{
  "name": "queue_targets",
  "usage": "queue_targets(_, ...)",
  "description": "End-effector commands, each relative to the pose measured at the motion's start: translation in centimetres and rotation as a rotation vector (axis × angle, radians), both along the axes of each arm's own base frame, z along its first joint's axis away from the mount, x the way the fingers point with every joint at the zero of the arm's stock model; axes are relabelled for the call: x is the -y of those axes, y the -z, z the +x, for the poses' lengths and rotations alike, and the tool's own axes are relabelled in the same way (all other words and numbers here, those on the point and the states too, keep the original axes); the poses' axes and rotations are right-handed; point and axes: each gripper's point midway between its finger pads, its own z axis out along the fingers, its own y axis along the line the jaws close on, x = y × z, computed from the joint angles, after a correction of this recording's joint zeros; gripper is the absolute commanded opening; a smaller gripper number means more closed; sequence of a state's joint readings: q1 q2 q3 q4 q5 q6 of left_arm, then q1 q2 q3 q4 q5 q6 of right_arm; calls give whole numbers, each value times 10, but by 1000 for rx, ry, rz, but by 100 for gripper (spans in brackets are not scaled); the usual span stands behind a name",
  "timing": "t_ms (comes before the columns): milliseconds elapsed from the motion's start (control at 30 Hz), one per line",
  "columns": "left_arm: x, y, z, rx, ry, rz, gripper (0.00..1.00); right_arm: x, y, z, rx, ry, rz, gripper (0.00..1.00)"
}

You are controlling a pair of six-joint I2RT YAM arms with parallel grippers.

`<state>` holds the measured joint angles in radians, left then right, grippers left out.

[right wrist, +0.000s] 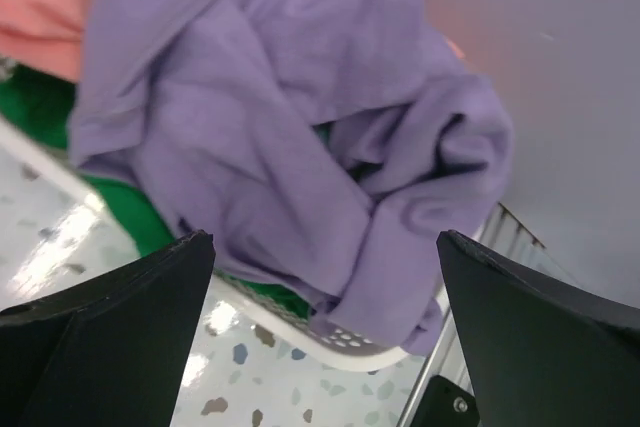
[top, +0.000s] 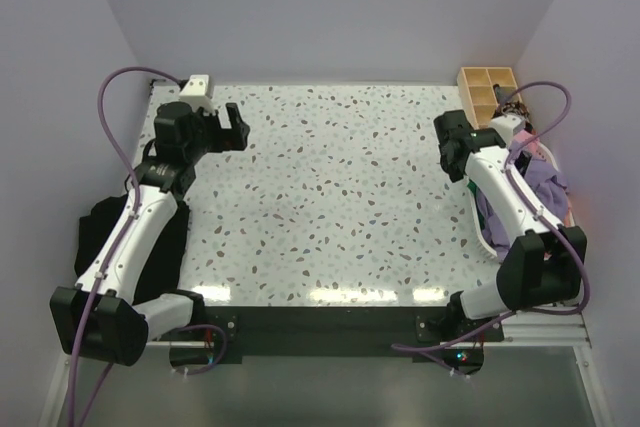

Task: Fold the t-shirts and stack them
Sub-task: Grab crumpled tshirt from bin with the right arm

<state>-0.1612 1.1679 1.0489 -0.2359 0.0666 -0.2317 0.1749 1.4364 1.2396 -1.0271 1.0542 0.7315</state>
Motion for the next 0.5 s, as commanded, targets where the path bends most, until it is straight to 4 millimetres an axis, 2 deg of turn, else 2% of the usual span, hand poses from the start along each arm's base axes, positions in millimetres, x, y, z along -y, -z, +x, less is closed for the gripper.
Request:
queue_targets(0,8,7,-1,-15,49,-1,100,33,-42,-34,139,228,-207,99)
queue_targets(33,9,8,-1,-19,53,-2,100,37,-45,-47,104,245,-232,99)
queue_targets(133,12,11,0,-29,70,-4,100,54,-49,-56,124,315,-264,99)
queue_targets(233,16,15,1,-44,92,-9,100,61,-39,-56,113,345,-222,99)
queue_targets(300,19,18,2,-58,106,-12,100,68,-34,-63,71,353,-196,99)
queue_targets(333,19,18,3,-58,109,-13,100,74,-29,-60,108,380,-163,99)
queue_targets(367,20,19,3,-61,114,-13,100,80,-20,-65,98,398,-137,99)
queue_targets(400,20,20,2,-64,114,-13,100,83,-20,-69,60,375,-114,99)
queue_targets(433,20,22,2,-67,114,-12,100,84,-12,-55,123,356,-43,99)
queue_targets(467,20,23,3,-67,113,-14,100,91,-5,-61,111,374,-26,99)
